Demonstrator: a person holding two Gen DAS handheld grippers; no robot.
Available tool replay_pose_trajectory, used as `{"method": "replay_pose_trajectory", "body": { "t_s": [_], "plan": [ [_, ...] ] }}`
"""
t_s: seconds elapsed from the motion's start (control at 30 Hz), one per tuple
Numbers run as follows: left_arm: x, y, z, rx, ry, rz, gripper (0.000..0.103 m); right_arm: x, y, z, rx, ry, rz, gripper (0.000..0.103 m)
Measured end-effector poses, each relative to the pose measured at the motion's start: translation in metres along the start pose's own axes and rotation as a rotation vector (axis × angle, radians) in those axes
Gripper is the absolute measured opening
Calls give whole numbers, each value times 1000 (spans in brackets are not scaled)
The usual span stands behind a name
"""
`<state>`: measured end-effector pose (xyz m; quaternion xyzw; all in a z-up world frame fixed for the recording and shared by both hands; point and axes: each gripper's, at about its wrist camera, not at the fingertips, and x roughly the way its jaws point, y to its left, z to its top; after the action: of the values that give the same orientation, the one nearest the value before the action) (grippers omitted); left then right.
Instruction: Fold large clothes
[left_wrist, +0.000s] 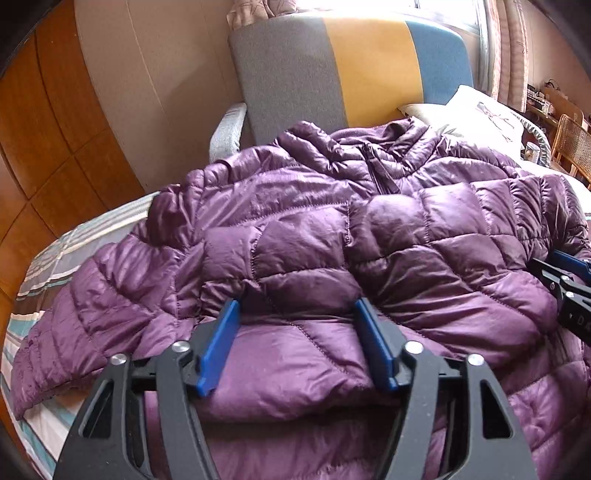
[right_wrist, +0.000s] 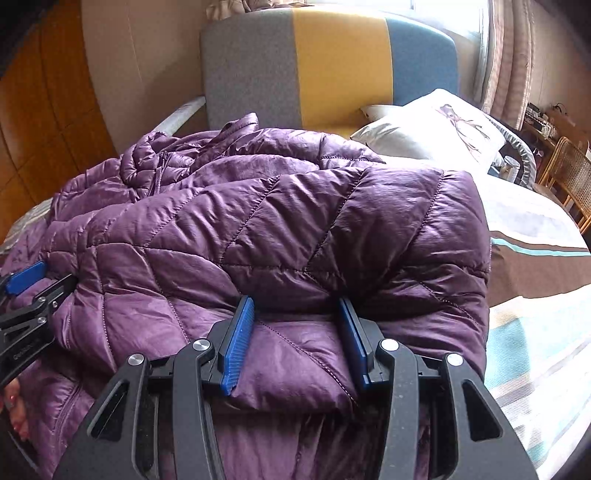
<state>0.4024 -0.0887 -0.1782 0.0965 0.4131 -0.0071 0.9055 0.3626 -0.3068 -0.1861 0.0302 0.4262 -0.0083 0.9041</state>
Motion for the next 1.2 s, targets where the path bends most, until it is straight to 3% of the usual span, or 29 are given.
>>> {"method": "replay_pose_trajectory", "body": {
  "t_s": [0.07, 0.2, 0.3, 0.4, 0.6, 0.87, 1.0, 1.2],
  "plan": [
    [-17, 3, 2, -36, -21, -11, 84, -9, -4, 2, 24, -11, 13, 47],
    [-36, -2, 20, -87, -75, -41, 90, -31, -6, 14, 60, -83, 34, 47],
    [-28, -20, 29, -26, -53, -44, 91, -20, 3, 26, 26, -68, -3, 47],
    [1, -36, 31, 25, 22, -31, 90, -2, 1, 28, 63, -33, -24, 47],
    [29, -34, 22, 3, 43, -46, 96, 18, 0, 22, 63, -13, -63, 47],
    [17, -23, 20, -21, 31, -77, 97, 23, 6, 18, 42, -22, -94, 47],
    [-11, 12, 15, -79, -13, -71, 97, 21, 5, 17, 41, -24, -96, 47],
    [-41, 121, -6, -309, -49, 20, 97, 20, 5, 17, 43, -25, -94, 47]
  ]
}}
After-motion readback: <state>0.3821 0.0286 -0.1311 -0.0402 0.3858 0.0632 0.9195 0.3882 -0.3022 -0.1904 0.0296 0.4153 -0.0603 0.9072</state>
